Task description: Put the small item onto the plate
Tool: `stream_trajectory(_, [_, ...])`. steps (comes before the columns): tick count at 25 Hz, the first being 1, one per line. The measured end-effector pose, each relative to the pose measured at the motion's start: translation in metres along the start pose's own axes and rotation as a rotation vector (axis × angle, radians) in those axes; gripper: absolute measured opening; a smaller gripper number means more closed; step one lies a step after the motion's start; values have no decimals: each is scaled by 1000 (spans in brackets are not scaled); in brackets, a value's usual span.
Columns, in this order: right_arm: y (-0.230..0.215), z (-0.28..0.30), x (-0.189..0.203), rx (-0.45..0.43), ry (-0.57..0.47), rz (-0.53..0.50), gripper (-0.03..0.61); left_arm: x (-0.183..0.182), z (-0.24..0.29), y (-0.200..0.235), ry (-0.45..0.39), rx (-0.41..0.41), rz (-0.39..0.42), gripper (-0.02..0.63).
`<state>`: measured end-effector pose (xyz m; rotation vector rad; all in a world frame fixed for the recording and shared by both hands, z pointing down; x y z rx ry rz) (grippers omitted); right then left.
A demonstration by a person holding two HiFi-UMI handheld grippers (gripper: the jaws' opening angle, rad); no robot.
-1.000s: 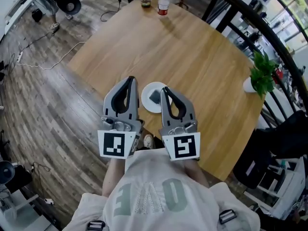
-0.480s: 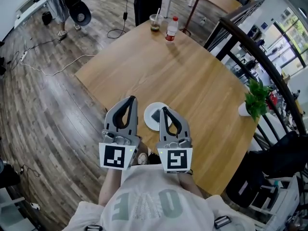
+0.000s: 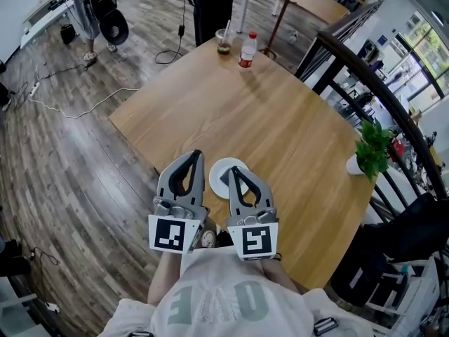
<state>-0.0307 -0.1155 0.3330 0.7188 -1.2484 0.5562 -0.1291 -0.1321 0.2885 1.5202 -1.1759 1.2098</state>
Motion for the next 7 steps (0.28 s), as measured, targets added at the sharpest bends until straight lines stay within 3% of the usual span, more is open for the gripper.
stream_trajectory(7, [-13,-9,6,30,10,-3,17,7,7,-9,5,7,2,9])
Point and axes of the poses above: the fingertips, and each gripper's own axes: z forward along the fingers, y to its left, x out of its underside, the point moved 3 cm from there along -z, backward along the fingers, and after that the axes turned 15 degrees about -x, right-handed, at the moved point
